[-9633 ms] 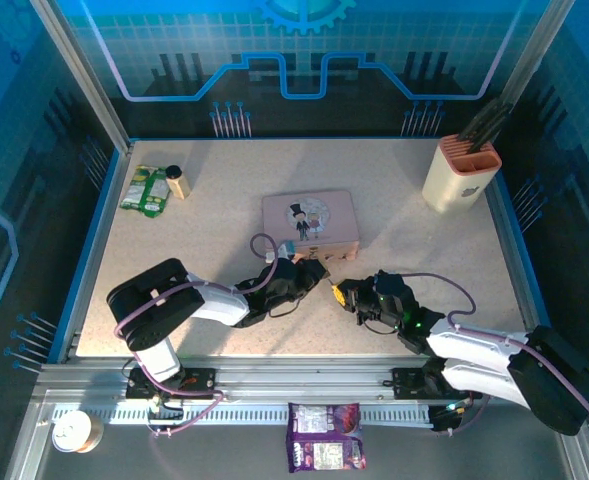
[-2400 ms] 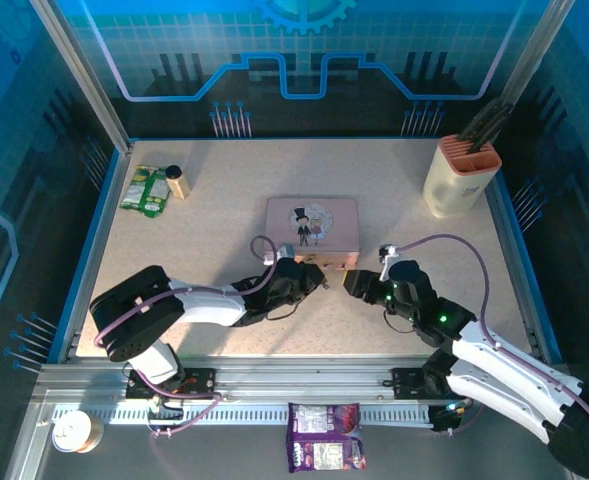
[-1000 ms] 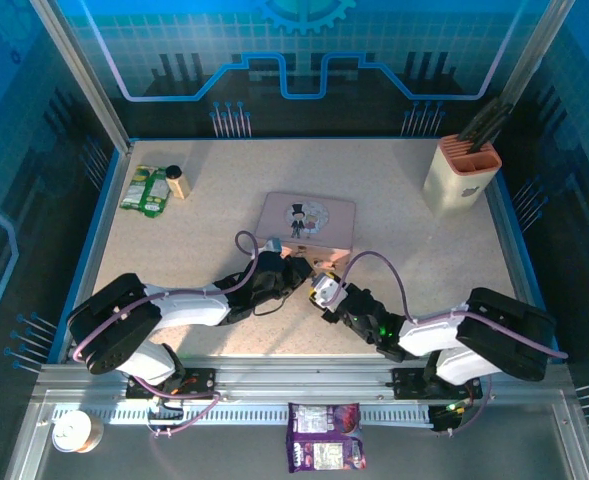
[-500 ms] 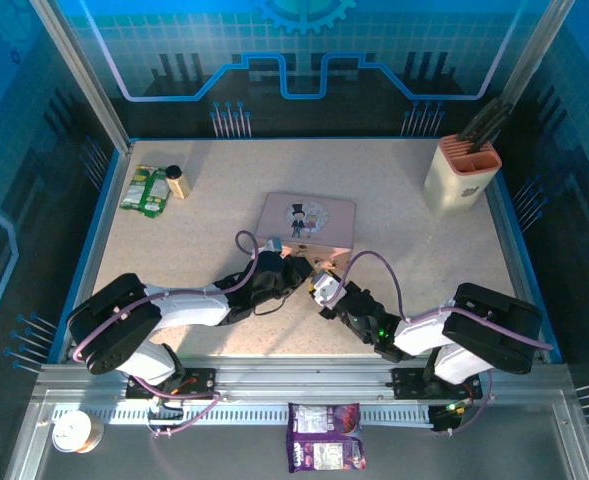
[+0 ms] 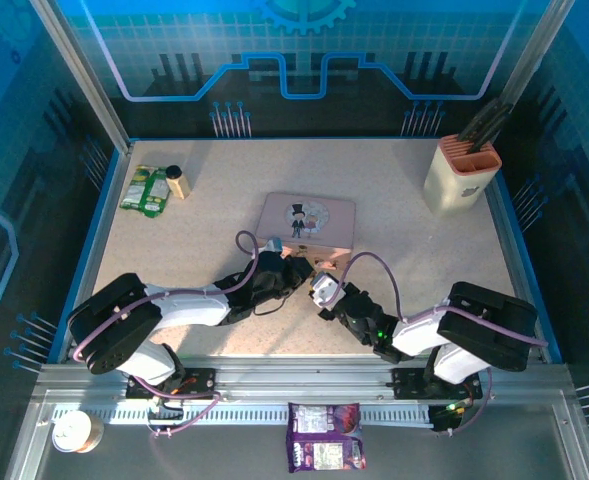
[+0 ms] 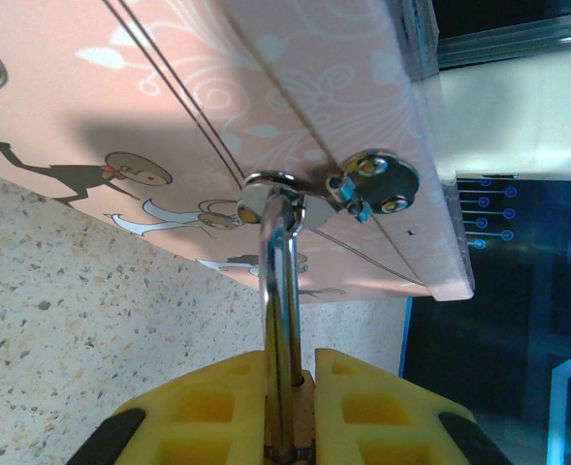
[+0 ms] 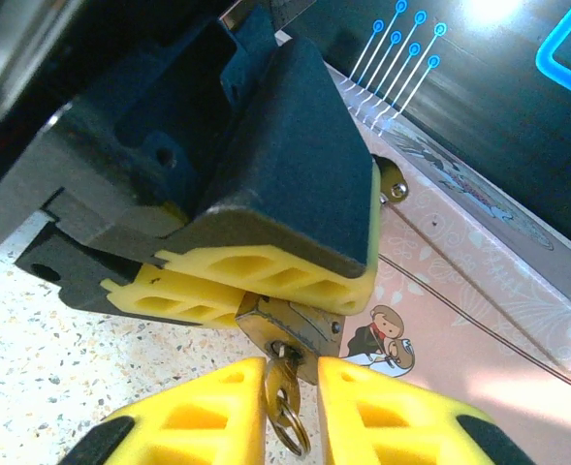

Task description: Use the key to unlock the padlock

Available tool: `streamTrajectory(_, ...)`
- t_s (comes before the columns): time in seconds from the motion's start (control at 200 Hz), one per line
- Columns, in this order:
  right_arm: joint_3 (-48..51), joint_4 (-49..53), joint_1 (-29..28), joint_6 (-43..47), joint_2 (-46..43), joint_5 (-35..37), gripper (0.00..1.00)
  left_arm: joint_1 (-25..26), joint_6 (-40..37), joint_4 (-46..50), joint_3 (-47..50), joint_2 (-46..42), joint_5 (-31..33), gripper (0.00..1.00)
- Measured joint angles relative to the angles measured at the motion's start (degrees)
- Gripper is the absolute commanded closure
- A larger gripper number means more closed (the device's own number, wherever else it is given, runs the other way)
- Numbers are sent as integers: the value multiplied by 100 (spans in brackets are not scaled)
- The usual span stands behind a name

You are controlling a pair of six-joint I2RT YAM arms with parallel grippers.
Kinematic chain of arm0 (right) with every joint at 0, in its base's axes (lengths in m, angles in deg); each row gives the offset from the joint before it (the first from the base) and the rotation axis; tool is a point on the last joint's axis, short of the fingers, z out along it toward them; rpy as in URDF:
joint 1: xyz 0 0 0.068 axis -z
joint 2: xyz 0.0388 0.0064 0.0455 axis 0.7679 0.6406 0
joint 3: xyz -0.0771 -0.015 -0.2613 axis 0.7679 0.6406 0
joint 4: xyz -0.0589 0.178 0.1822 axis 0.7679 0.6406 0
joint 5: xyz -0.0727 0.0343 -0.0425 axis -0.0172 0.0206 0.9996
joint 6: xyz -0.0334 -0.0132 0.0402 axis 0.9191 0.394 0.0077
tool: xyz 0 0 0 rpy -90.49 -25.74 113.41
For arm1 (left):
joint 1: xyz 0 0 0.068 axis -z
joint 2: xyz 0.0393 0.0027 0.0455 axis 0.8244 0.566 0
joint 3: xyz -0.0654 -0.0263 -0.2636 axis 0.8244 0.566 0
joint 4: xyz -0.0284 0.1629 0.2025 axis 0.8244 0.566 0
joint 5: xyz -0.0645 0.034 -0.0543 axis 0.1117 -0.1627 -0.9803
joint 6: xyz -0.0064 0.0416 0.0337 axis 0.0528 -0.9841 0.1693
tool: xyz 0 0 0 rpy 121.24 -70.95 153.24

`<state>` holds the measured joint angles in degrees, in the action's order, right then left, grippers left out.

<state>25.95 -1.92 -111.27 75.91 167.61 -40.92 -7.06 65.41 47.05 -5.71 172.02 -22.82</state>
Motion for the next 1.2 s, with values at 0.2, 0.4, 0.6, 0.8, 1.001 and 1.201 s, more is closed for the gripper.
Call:
streamTrajectory(0.2, 0, -114, -15, -26, 90, 33, 82, -4, 0, -2, 0, 0, 0, 100)
streamTrajectory(0.4, 0, -114, -42, -175, 90, 48, 84, -4, 0, -4, 0, 0, 0, 100)
streamTrajectory(0.6, -11, 13, -46, -553, 11, 35, 89, -4, 0, -7, 0, 0, 0, 100)
streamTrajectory(0.8, -50, 623, 4, -1471, -387, -155, 92, -4, -2, -11, 0, 2, -44, 100)
streamTrajectory(1.001, -116, 1231, 223, -2887, -737, -616, 96, -4, -2, -76, -22, 83, -50, 100)
streamTrajectory(1.201, -142, 1626, 304, -4011, -791, -938, 96, -4, -7, -83, -24, 262, -153, 100)
